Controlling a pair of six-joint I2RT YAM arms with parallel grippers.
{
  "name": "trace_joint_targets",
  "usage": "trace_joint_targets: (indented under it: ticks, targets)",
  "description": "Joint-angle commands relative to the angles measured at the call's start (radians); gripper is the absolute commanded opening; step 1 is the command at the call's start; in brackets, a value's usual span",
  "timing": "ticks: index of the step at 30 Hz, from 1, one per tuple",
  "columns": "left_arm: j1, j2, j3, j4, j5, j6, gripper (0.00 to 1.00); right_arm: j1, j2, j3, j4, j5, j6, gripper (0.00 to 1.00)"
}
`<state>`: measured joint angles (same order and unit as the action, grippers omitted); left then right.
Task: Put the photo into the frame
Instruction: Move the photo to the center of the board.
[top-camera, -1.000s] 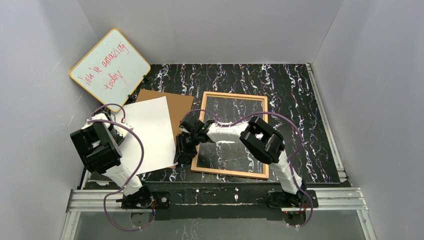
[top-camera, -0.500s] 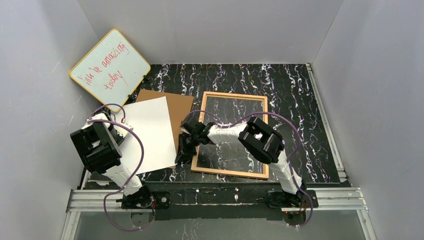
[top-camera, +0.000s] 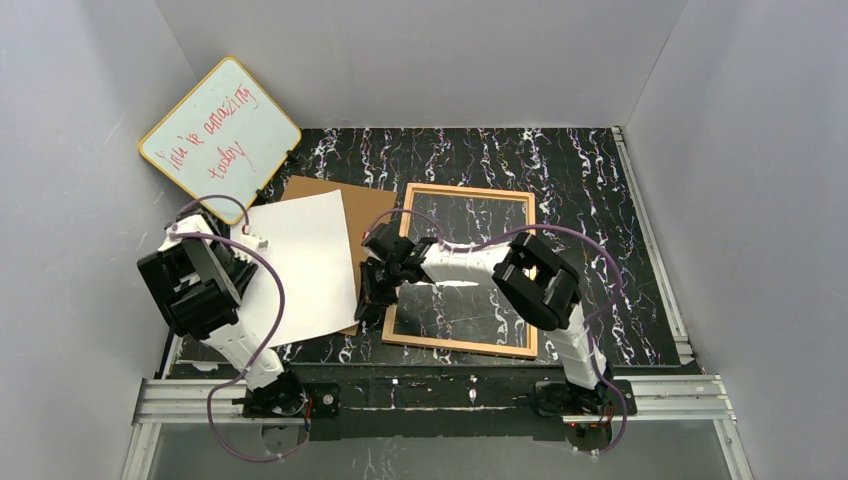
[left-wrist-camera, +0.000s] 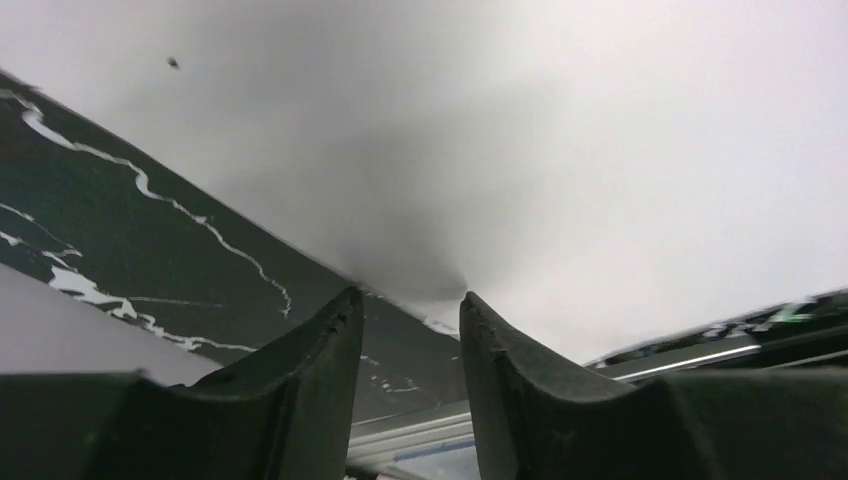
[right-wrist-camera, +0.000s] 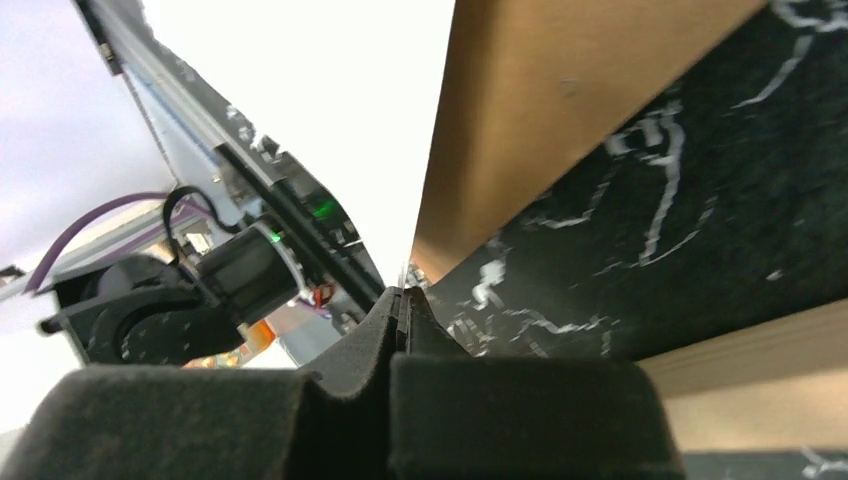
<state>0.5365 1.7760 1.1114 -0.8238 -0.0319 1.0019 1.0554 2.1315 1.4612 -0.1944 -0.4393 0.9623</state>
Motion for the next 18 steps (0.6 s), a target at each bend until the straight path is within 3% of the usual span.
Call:
trace_joint_targets:
  ticks: [1,9,14,18]
  targets:
    - [-0.01,-0.021,0.118,-0.216,0.285,-0.043,0.42,0.011,-0.126,0.034,0.006,-0.003,-0.065,0.01]
    - [-0.012,-0.076,0.156,-0.268,0.326,-0.044,0.47,-0.029,-0.292,-0.062,-0.139,0.093,-0.13,0.01]
    - [-0.026,-0.092,0.195,-0.293,0.363,-0.056,0.56,-0.149,-0.572,-0.306,-0.184,0.135,-0.101,0.01]
    - [-0.068,-0.111,0.187,-0.296,0.392,-0.078,0.57,-0.239,-0.805,-0.485,-0.249,0.191,-0.071,0.01]
